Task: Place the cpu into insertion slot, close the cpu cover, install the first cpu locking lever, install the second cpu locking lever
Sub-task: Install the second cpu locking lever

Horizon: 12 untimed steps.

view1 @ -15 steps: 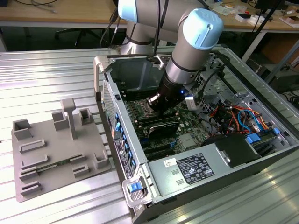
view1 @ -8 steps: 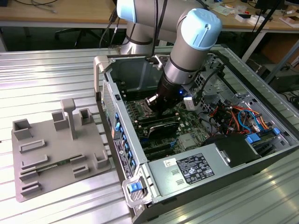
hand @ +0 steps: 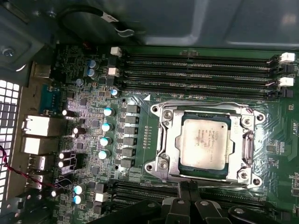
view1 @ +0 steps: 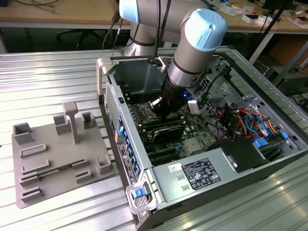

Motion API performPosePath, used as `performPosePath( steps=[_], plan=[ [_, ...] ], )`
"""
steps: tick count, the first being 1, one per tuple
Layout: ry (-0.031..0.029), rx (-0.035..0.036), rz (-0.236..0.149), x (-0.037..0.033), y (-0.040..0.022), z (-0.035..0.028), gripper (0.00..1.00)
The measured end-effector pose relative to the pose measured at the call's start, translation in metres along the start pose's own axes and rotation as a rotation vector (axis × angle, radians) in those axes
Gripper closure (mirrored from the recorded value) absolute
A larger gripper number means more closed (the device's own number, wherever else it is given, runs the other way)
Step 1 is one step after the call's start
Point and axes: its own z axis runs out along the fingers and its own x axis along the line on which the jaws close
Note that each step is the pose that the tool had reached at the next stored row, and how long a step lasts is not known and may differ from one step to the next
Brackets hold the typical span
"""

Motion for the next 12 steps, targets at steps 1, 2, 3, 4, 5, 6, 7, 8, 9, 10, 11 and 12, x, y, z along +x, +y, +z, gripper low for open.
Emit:
performPosePath(
  steps=[1,2,3,4,5,6,7,8,9,10,11,12],
  plan=[
    [-0.0001,0.0,0.0,0.0002,0.0,0.0,0.89],
    [-0.0002,-0.0001,0.0,0.001,0.0002,0.0001,0.89],
    [-0.0001,-0.0001,0.0,0.0024,0.0002,0.0001,0.89],
    [-0.0001,-0.0001,0.0,0.0031,0.0003,0.0001,0.89],
    [-0.0001,-0.0001,0.0,0.0036,0.0004,0.0002,0.89],
    [-0.0002,-0.0001,0.0,0.0054,0.0005,0.0002,0.89],
    [-0.0007,-0.0001,0.0,0.0076,0.0007,0.0003,0.89],
    [-0.0012,0.0,0.0,0.0117,0.001,0.0004,0.89],
    [-0.0013,0.0,0.0,0.0133,0.0012,0.0004,0.89],
    [-0.0015,0.0001,0.0,0.0147,0.0013,0.0005,0.89],
    [-0.0018,0.0001,0.0,0.0171,0.0015,0.0006,0.89],
    [-0.0022,0.0,0.0,0.0185,0.0017,0.0006,0.89]
  ],
)
